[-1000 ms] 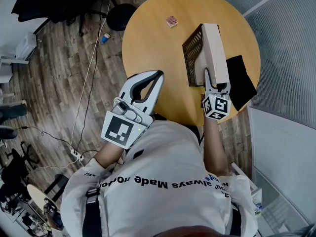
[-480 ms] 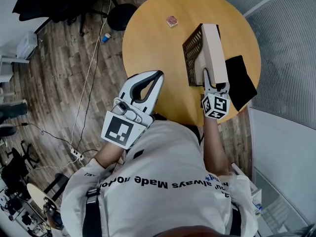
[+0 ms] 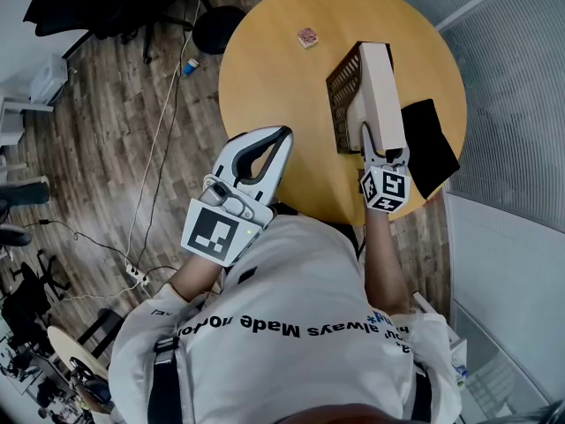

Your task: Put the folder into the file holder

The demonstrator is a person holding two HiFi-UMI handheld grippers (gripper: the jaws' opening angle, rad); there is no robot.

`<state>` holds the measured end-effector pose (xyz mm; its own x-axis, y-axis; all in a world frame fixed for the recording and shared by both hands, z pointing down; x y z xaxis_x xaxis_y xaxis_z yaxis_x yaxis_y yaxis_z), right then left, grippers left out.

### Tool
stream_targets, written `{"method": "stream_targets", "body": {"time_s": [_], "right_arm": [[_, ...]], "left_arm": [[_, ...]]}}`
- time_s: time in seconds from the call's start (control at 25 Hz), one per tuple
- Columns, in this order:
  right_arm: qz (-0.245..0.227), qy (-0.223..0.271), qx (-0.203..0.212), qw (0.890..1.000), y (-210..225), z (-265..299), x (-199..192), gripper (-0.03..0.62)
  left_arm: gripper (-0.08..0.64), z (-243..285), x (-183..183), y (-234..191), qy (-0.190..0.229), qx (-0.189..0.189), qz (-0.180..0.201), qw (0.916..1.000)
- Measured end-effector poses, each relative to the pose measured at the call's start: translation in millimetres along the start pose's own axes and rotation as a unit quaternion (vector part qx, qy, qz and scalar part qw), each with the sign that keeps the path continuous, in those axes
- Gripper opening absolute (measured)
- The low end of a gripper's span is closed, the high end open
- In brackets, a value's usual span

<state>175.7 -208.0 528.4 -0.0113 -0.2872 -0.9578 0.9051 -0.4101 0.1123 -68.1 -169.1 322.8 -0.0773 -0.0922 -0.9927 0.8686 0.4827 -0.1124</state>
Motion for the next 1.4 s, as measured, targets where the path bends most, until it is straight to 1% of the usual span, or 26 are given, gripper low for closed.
{"method": "stream_targets", "body": {"time_s": [0.12,0.36,0.48,0.8,1.04,1.24,1.4], "right_arm": [[0.003,-0.006,0.006,1.0,-2,-1,-2,0.297],[0.003,-0.002,0.018,1.0,0,-11,9,0.32],[0.001,-0.005,0.022,1.0,-1,-10,13,0.325],[-0.009,-0.005,0.034,0.999,5,-31,30,0.328],[-0.018,-0.007,0.056,0.998,2,-40,46,0.328],[-0.024,-0.001,0.07,0.997,-2,-50,59,0.328],[-0.029,0.006,0.081,0.996,-1,-58,72,0.328]], "left_arm": [[0.025,0,0,3,-0.001,-0.001,0.0,1.0],[0.025,0,1,18,-0.002,-0.007,0.003,1.0],[0.025,3,0,18,-0.003,-0.006,0.002,1.0],[0.025,5,1,43,-0.002,-0.013,0.008,0.9999],[0.025,10,0,55,-0.003,-0.011,0.007,0.9999],[0.025,12,-1,64,-0.003,-0.013,0.016,0.9998],[0.025,16,-1,71,-0.002,-0.013,0.011,0.9999]]}}
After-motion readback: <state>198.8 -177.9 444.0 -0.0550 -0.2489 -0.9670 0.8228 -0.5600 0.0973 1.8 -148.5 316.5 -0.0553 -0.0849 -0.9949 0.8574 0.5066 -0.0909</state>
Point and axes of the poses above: the fingertips, and each gripper's own axes: z forward along the fingers, y to its right, x out of its top, the point moved 4 cm from there along -z, backward along the fingers, and after that the axes turned 14 degrees about x, right-handed, at the moved point
